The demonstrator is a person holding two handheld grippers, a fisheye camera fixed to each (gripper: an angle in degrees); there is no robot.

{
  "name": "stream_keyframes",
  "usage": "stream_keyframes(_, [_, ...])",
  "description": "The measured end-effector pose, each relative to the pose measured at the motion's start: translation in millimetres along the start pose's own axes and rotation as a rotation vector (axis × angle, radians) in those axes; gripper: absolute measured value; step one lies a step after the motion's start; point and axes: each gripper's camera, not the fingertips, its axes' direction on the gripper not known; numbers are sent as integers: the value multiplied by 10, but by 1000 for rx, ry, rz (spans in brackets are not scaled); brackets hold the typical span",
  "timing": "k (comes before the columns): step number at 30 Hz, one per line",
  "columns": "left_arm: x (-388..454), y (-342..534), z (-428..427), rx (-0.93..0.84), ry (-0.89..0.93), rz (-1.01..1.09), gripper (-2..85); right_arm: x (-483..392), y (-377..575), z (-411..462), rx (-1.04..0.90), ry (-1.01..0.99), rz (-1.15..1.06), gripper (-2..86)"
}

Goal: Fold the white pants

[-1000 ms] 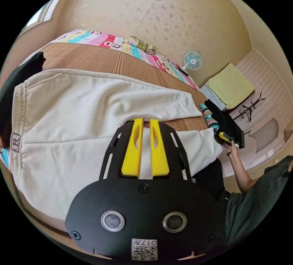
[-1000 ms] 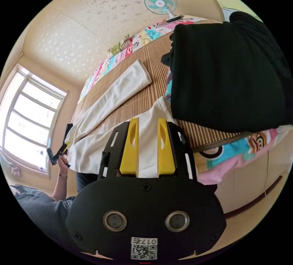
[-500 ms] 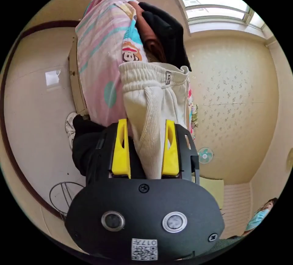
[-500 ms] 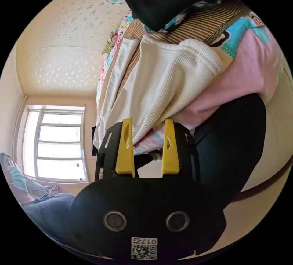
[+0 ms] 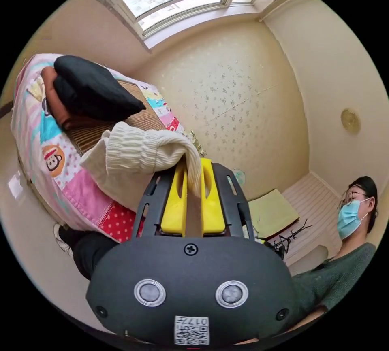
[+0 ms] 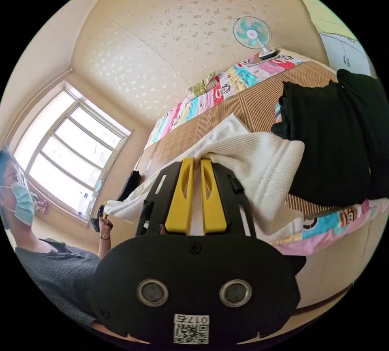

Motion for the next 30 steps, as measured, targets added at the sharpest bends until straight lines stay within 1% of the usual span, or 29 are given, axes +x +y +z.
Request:
stream_keyframes(1, [12,-104,160,-8,-16,-11,57,41,-394,295,-42,-17,27,34])
stream_keyframes(2, [-26,-312,514,-28,-35,-42,66,76,-596,468,-66,-24,42,36])
stream_keyframes(3, [-110,-494,877,-50,-54,-57,79,170,-994,865,-125,-34,80,43])
stream_keyframes(4, [-168,-560,1044,-55,-69,-72,86,272,-1309,1244,-162,-39,136,56])
stream_keyframes(5, [-280,-611,1305,-40,-107,-119,101,300,-1424,1406,-164,-33,151,66])
stream_keyframes(7, [-341,-506,1522,28,-145,-202,140,241,-1634,1885,-135,50,162,125])
stream_keyframes(8, [-273,-363,1593,74,-155,-198,181,195,-1635,1976,-123,72,155,133])
stream_keyframes(9, [-162,-185,1673,99,-164,-148,199,85,-1602,2162,-108,106,111,150])
stream_keyframes(10, [-106,-88,1728,97,-165,-117,196,-2,-1546,2379,-116,148,59,149])
stream_keyframes(11, [-12,98,1876,58,-165,-52,185,-26,-1514,2504,-133,174,36,149])
stream_keyframes(13, [76,346,2184,-71,-167,36,165,28,-1357,3110,-285,280,-46,103])
stream_keyframes(14, [106,492,2417,-181,-199,88,159,75,-1303,3277,-346,308,-61,84])
stream_keyframes(15, [112,641,2678,-321,-270,145,135,201,-1158,3619,-495,371,-84,55])
stream_keyframes(16, [101,722,2810,-397,-318,174,123,357,-947,3931,-638,465,-95,34])
stream_keyframes(17, [41,907,3067,-561,-425,229,87,414,-814,4036,-667,489,-127,30])
stream_keyframes(18, [-27,1105,3231,-675,-500,299,64,374,-606,3906,-500,480,-193,22])
stream_keyframes(19, [-30,1188,3234,-674,-497,347,59,388,-424,3786,-438,462,-176,18])
stream_keyframes(20, [-29,1297,3149,-657,-486,402,41,401,-342,3742,-435,447,-164,15])
stream_keyframes(21, [-56,1350,3081,-688,-507,426,16,411,-188,3624,-451,408,-147,13])
stream_keyframes(22, [-68,1364,3047,-710,-516,442,12,422,-14,3487,-498,359,-119,10])
stream_keyframes(24, [-127,1382,2867,-758,-610,487,2,404,300,3266,-575,287,-96,9])
stream_keyframes(25, [-150,1382,2821,-763,-623,495,1,366,539,3127,-612,252,-107,9])
stream_keyframes(26, [-212,1369,2738,-769,-617,484,1,343,655,3058,-619,242,-119,10])
stream_keyframes(28, [-338,1307,2627,-763,-551,361,5,300,1021,2767,-605,206,-123,14])
stream_keyframes(29, [-378,1280,2525,-714,-501,255,12,301,1082,2691,-600,194,-103,16])
stream_keyframes(30, [-290,1310,2385,-610,-459,215,21,267,1186,2521,-579,187,-86,21])
